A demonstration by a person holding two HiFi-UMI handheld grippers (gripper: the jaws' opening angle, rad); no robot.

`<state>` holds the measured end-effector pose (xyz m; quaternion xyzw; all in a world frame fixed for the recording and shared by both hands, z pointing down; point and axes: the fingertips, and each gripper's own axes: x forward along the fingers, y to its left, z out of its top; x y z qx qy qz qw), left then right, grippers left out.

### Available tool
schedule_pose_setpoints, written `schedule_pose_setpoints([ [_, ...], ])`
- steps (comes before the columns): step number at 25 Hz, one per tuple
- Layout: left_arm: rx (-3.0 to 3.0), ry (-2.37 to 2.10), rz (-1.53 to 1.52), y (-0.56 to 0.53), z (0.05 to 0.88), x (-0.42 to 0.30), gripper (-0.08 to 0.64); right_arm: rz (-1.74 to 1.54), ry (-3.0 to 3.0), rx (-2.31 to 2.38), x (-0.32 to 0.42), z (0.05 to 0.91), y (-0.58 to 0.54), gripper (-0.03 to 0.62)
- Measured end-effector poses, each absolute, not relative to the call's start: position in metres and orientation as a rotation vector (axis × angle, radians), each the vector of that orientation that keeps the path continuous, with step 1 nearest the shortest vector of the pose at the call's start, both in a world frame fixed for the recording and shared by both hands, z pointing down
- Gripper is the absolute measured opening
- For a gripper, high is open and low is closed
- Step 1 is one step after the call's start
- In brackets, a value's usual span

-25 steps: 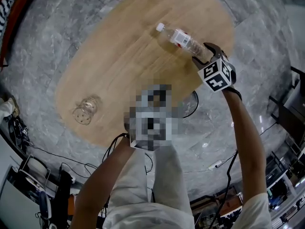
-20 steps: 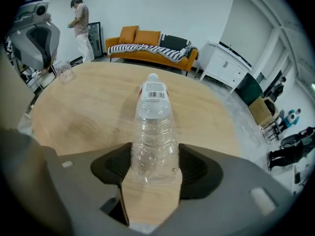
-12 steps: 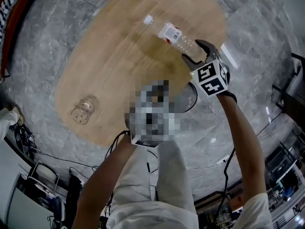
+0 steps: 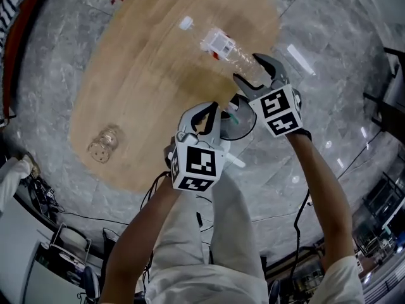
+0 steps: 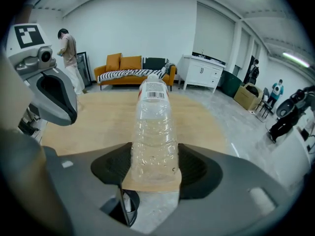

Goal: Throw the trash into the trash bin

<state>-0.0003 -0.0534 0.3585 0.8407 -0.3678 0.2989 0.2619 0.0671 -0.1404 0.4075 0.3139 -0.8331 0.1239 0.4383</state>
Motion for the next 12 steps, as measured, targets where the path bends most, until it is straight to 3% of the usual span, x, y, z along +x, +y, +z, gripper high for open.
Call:
schedule_pose_setpoints([
  [12,2.284,-0.978,0.834,-0.007,0.357,0.03,0.0,0.44,-2.071,0.947,0.115,0.387,-0.063,0.316],
])
